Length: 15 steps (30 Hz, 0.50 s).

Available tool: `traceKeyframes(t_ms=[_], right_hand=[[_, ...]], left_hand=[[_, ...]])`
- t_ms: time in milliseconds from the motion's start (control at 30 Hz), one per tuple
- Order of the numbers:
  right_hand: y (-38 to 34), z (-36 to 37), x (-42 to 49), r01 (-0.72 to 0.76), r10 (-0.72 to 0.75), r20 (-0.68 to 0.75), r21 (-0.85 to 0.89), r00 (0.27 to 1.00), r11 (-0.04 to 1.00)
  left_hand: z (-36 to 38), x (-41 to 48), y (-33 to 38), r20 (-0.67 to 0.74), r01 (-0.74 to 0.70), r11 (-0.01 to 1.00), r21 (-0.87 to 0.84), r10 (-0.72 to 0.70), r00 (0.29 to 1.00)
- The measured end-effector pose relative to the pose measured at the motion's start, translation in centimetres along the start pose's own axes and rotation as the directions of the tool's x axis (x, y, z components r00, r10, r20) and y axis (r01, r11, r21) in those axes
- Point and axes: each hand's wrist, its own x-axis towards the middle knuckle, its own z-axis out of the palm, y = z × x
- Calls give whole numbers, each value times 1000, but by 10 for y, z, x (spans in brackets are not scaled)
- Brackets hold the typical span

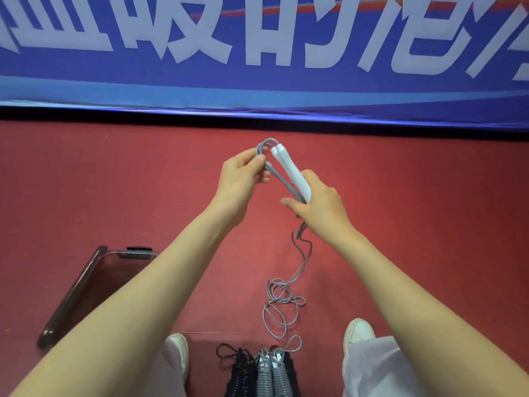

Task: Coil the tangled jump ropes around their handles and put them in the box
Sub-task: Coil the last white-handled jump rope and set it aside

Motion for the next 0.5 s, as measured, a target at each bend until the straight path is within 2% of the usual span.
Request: traceKeyframes(t_ms=[67,200,267,367,433,500], right_hand=[[5,-1,-1,-19,6,78,170,997,985],[10,2,-2,-35,-3,138,270,990,962],[8,5,-3,-78,14,165,390,986,917],[4,8,-6,-180,61,225,560,972,809],[2,8,-8,-216,77,242,625,967,750],[2,7,-8,-223,79,241,659,967,718]], left_hand=[[-8,4,8,-19,1,999,-41,-2,1000],[-16,5,11,-61,64,995,-79,-69,996],[-15,4,10,-59,91,986,-138,-100,993],[-7,-2,8,41,119,965,-232,-113,993],[0,-8,4,122,136,968,-209,-112,986],[3,-12,2,124,148,966,-212,-124,985]])
